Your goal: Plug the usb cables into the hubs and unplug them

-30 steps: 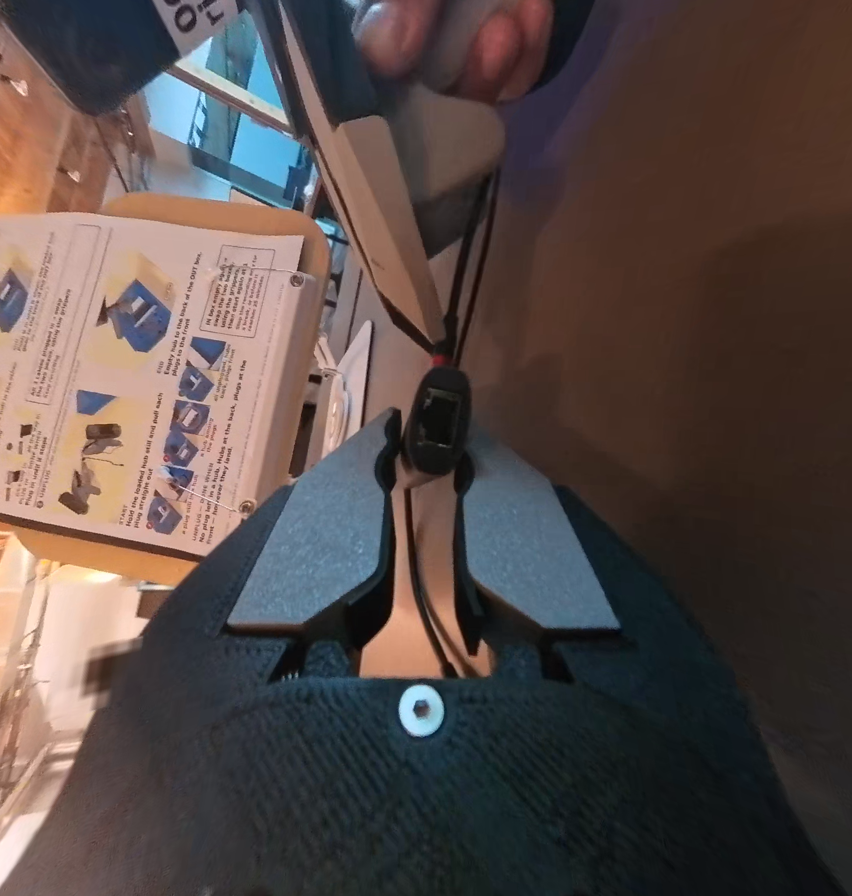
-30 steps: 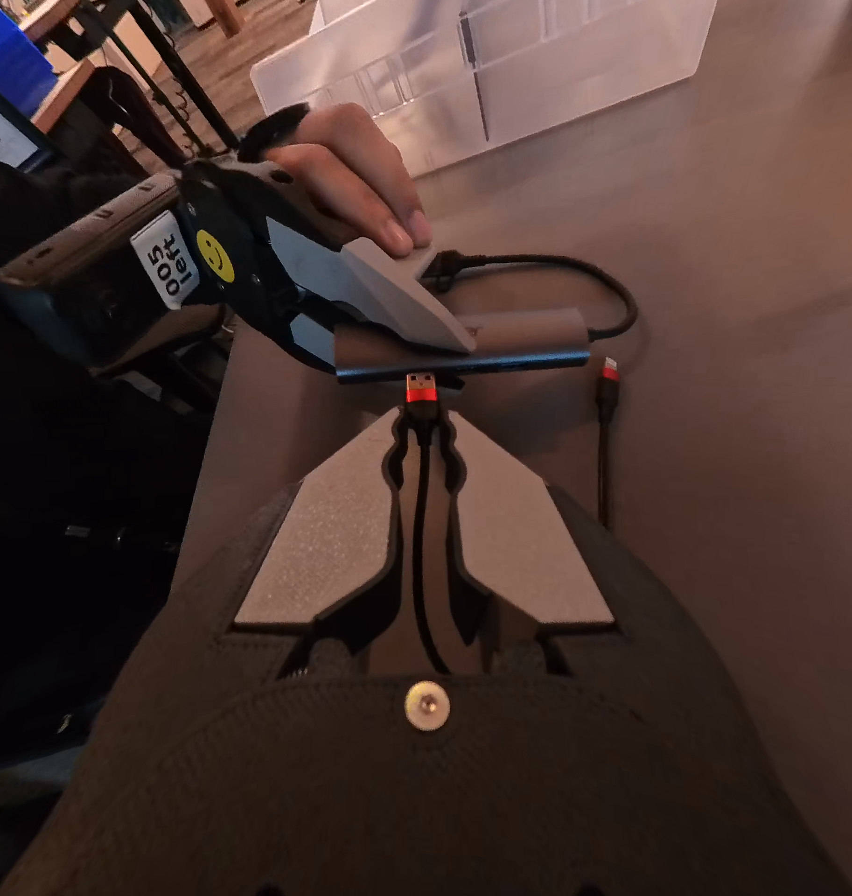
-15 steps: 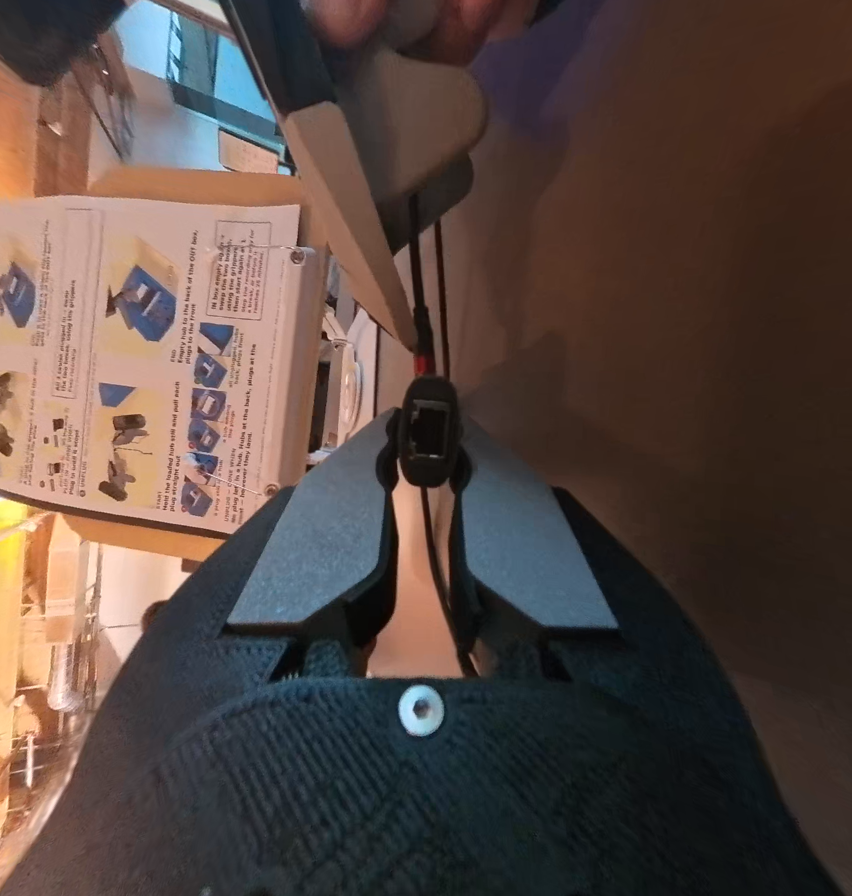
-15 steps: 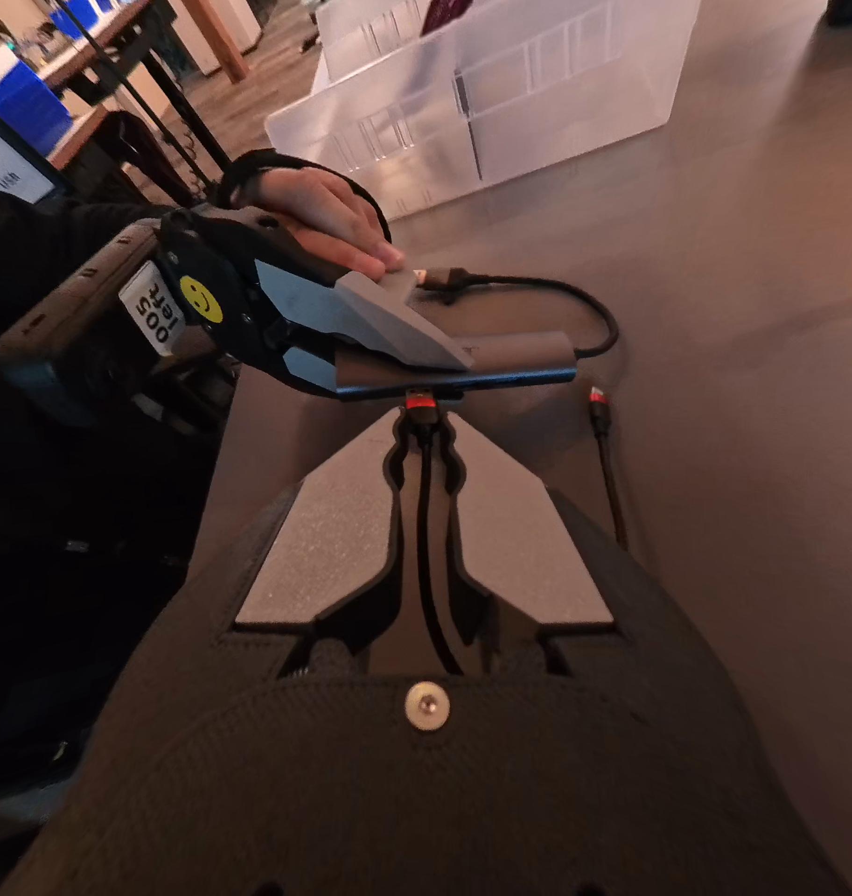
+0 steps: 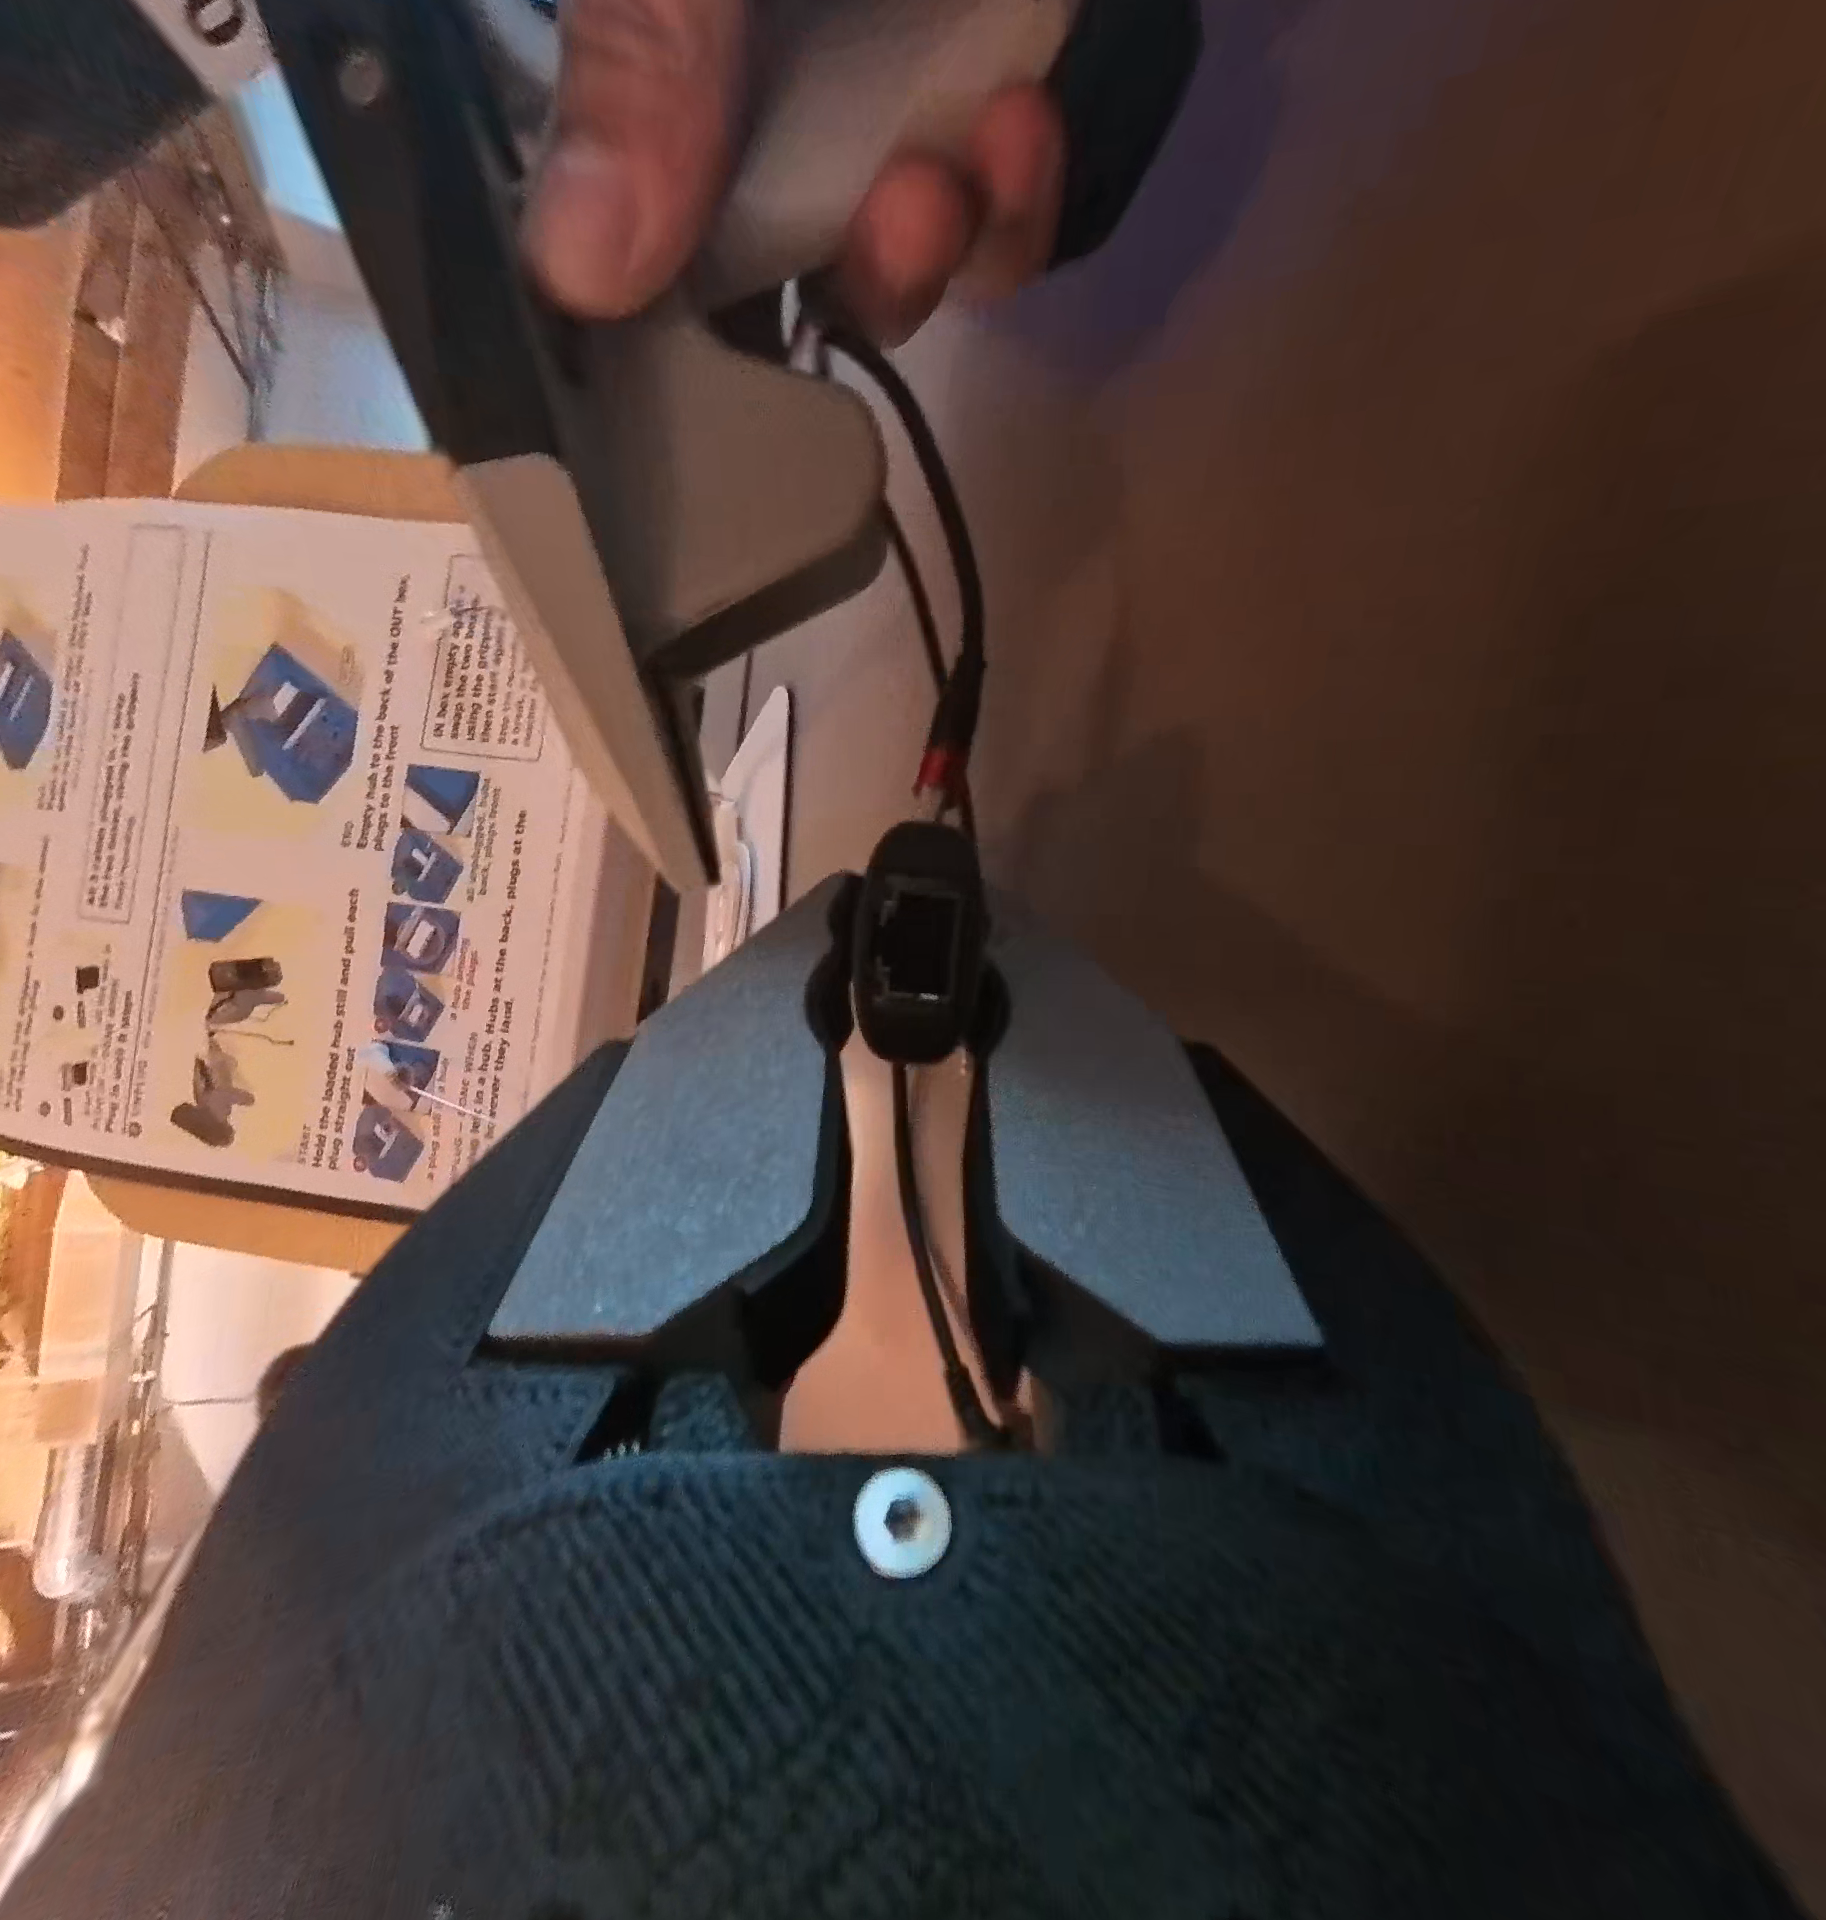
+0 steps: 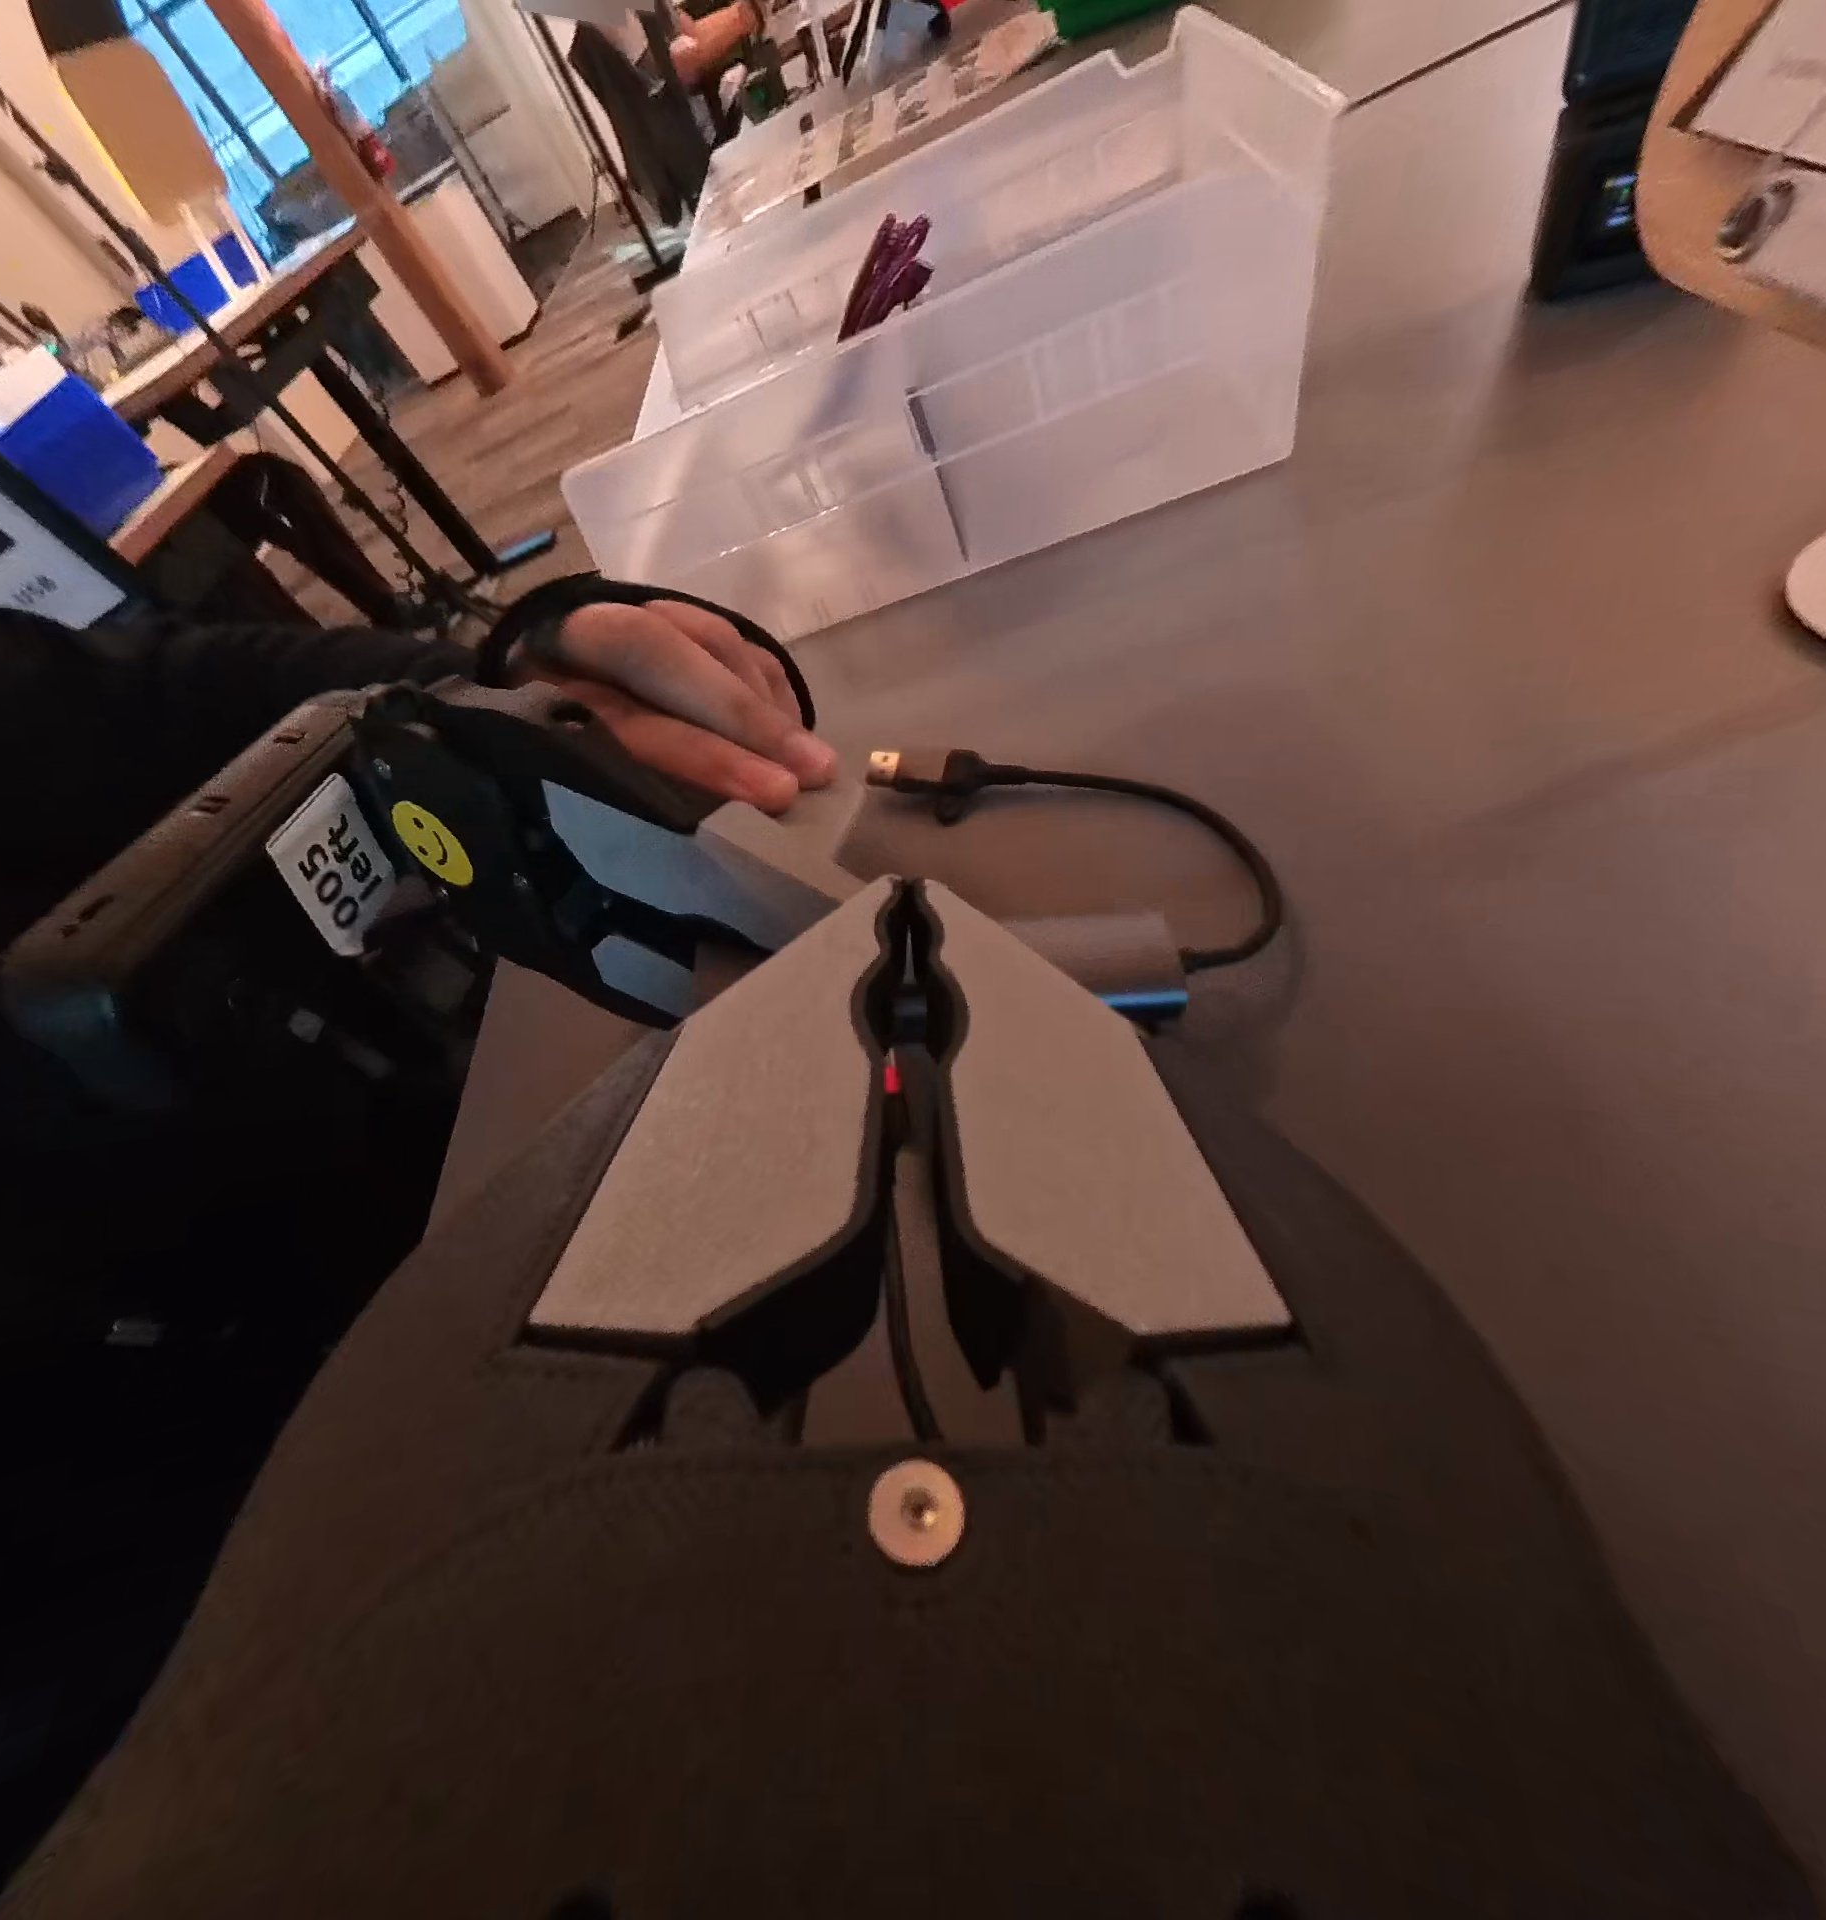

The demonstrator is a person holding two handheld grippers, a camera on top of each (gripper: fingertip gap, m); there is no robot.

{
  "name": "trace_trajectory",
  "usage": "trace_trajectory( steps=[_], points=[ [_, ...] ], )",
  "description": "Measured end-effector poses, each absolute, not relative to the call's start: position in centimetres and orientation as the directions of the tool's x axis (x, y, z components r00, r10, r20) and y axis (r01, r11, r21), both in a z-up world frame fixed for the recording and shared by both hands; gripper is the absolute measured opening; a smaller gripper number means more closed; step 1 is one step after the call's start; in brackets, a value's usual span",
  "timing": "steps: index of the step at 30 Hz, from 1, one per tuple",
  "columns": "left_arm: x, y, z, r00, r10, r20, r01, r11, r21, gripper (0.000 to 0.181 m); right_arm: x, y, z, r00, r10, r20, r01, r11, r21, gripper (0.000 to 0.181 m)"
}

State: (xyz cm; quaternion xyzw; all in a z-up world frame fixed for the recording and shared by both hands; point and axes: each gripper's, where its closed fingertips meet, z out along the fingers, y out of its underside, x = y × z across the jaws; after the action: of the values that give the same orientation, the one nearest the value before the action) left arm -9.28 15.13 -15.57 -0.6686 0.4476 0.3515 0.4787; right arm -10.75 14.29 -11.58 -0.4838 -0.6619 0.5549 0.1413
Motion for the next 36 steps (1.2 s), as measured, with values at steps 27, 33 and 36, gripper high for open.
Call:
trace_trajectory(
  steps=[27, 33, 36],
  points=[
    [-11.3, 14.2, -17.5, 0.094, -0.303, -0.948, -0.994, -0.088, -0.07, 0.015, -6.6, 14.5, -19.6, -0.581, 0.806, -0.116, 0.655, 0.378, -0.655, 0.014],
    [-11.4, 14.2, -17.5, 0.054, -0.291, -0.955, -0.995, -0.091, -0.029, 0.015, -7.8, 14.5, -19.6, -0.54, 0.827, -0.155, 0.674, 0.315, -0.669, 0.004],
    [-11.7, 14.3, -17.5, 0.027, -0.281, -0.959, -0.995, -0.101, 0.001, 0.015, -8.3, 14.7, -19.1, -0.499, 0.857, -0.132, 0.685, 0.296, -0.666, 0.003]
  ],
)
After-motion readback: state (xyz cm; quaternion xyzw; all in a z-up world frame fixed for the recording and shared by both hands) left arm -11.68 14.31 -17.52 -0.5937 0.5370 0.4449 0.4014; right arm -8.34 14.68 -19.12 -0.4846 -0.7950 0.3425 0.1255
